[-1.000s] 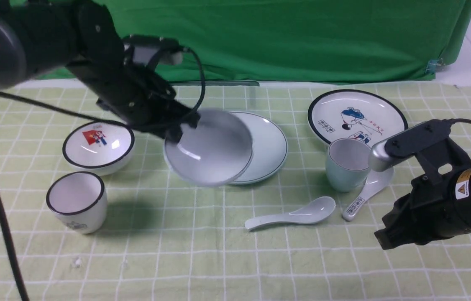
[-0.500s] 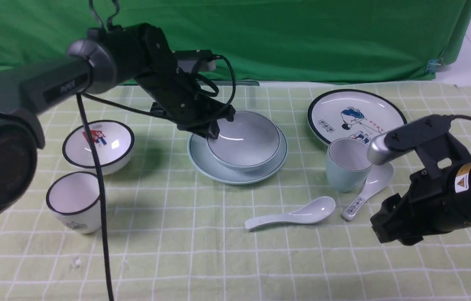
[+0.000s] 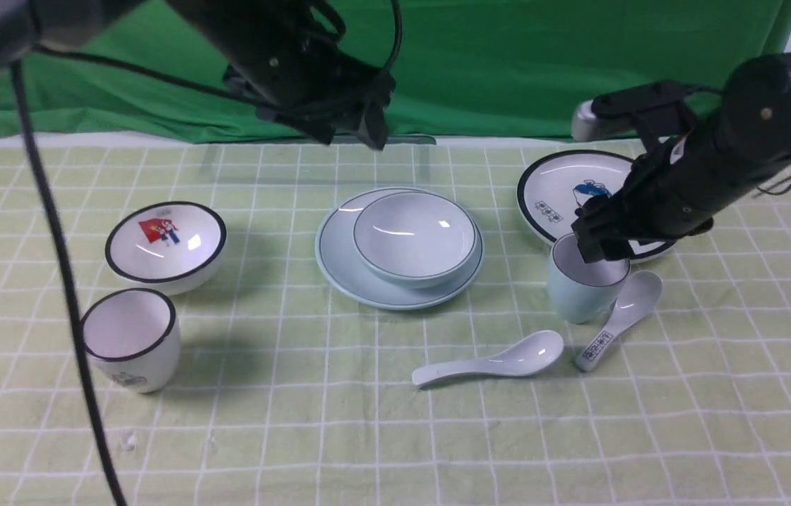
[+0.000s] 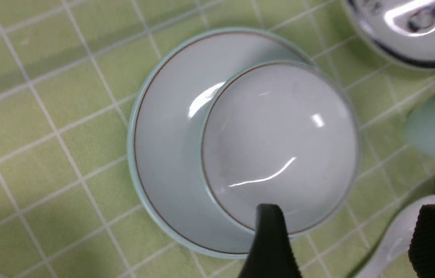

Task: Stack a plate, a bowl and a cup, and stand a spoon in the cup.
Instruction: Use the right arm to grab a blue teacup, then use the right arm to put the blue teacup into the blue rice bowl in the middle

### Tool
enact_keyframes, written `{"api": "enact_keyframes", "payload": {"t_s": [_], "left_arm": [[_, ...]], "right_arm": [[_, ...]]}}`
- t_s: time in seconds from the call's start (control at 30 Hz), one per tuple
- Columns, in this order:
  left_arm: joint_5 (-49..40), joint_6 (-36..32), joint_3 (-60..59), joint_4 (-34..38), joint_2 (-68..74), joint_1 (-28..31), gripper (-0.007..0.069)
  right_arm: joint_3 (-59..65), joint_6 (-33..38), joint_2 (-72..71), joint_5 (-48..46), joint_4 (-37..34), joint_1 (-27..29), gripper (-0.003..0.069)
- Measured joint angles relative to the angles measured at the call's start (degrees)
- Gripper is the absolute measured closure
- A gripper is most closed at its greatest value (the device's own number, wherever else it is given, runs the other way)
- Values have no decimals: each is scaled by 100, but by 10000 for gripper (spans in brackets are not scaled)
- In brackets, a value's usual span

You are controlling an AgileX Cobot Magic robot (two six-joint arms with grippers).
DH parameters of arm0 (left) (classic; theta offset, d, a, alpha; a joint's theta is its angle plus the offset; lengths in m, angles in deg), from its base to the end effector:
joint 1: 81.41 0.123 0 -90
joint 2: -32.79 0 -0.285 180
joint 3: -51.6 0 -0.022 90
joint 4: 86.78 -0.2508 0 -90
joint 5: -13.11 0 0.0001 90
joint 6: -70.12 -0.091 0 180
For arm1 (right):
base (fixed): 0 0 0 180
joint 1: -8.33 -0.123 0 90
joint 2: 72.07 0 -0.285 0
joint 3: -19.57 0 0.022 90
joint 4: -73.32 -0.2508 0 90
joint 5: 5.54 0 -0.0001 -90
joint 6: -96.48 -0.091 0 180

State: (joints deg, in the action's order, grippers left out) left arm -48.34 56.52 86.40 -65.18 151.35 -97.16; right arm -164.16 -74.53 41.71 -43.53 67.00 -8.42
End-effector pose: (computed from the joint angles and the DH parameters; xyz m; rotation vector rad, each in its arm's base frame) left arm 0.4101 -0.1463 0.3532 0.5399 2.4434 -0.5050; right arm 0.3872 0.1230 0.2415 -0.4907 2.5397 0.1699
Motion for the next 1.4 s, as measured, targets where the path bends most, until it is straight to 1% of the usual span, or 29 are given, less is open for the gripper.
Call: {"api": "enact_keyframes", "payload": {"t_s": [0.07, 0.1, 0.13, 0.17, 0.2, 0.27, 0.3, 0.33, 0.37, 0.43, 0.5, 0.53, 0.57, 0.6, 0.67, 0.73, 0.83, 0.9, 1.0, 1.07, 1.1, 1.13, 1.2, 1.23, 1.27, 1.3, 1.37, 1.4], "left_arm": [[55, -78, -169, 71, -625, -25, 253], [84, -109, -292, 77, -914, -25, 275], [85, -110, -322, 77, -973, -25, 275], [139, -151, -592, 82, -1410, -25, 309], [157, -156, -687, 89, -1539, -25, 324], [345, -244, -1598, 89, -2474, -25, 391], [419, -317, -2000, 58, -2811, -25, 414], [437, -317, -2082, 46, -2874, -25, 419], [525, -385, -2673, -85, -3310, -25, 448], [640, -413, -3608, -470, -3900, -14, 487], [707, -373, -4346, -841, -4296, -6, 511], [761, -342, -4730, -1012, -4486, 1, 523], [778, -338, -4803, -1036, -4522, 7, 525], [856, -326, -5430, -1232, -4818, 25, 540], [1029, -320, -5922, -1350, -5053, 30, 552], [1423, -301, -6442, -1400, -5298, 30, 566], [1993, -301, -6918, -1398, -5544, 30, 602], [2142, -295, -7049, -1409, -5640, 30, 631], [2232, -295, -7069, -1409, -5661, 30, 648], [2305, -295, -7069, -1403, -5661, 30, 653], [2305, -295, -7069, -1380, -5661, 30, 654], [2305, -295, -7069, -1379, -5661, 30, 654], [2305, -295, -7069, -1291, -5661, 30, 653], [2305, -295, -7069, -1279, -5661, 30, 653], [2305, -295, -7071, -1259, -5661, 30, 653], [2305, -295, -7071, -1247, -5661, 30, 653], [2300, -295, -7071, -1196, -5661, 30, 653], [2285, -295, -7071, -1165, -5661, 30, 653]], "right_arm": [[-277, 5, 459, -53, 233, 19, 270], [-331, 5, 547, -58, 283, 25, 305], [-331, 5, 568, -58, 283, 25, 314], [-372, 11, 679, -58, 313, 25, 379], [-380, 11, 697, -49, 325, 25, 398], [-402, 17, 742, -68, 256, 25, 515], [-448, 17, 729, -107, 140, 25, 547], [-459, 17, 730, -107, 111, 25, 547], [-551, 128, 686, -99, -98, -10, 571], [-804, 602, 605, -123, -497, -174, 571], [-1108, 861, 588, -154, -691, -444, 571], [-1261, 921, 617, -171, -747, -566, 571], [-1343, 945, 627, -182, -765, -596, 571], [-1689, 1053, 804, -187, -814, -857, 571], [-2064, 1117, 1035, -187, -814, -1045, 571], [-2542, 1153, 1453, -240, -751, -1179, 571], [-3149, 1086, 2079, -534, -583, -1227, 571], [-3516, 978, 2425, -813, -419, -1227, 570], [-3767, 915, 2542, -937, -352, -1221, 569], [-3887, 886, 2586, -1045, -323, -1227, 545], [-3894, 886, 2586, -1093, -311, -1227, 510], [-3894, 886, 2586, -1093, -311, -1227, 502], [-3913, 949, 2559, -1208, -290, -1227, 361], [-3913, 962, 2543, -1232, -284, -1227, 323], [-3913, 1021, 2464, -1277, -284, -1227, 240], [-3913, 1039, 2384, -1321, -278, -1227, 189], [-3919, 1112, 2150, -1464, -278, -1227, 127], [-3919, 1177, 2027, -1572, -278, -1227, 113]]}}
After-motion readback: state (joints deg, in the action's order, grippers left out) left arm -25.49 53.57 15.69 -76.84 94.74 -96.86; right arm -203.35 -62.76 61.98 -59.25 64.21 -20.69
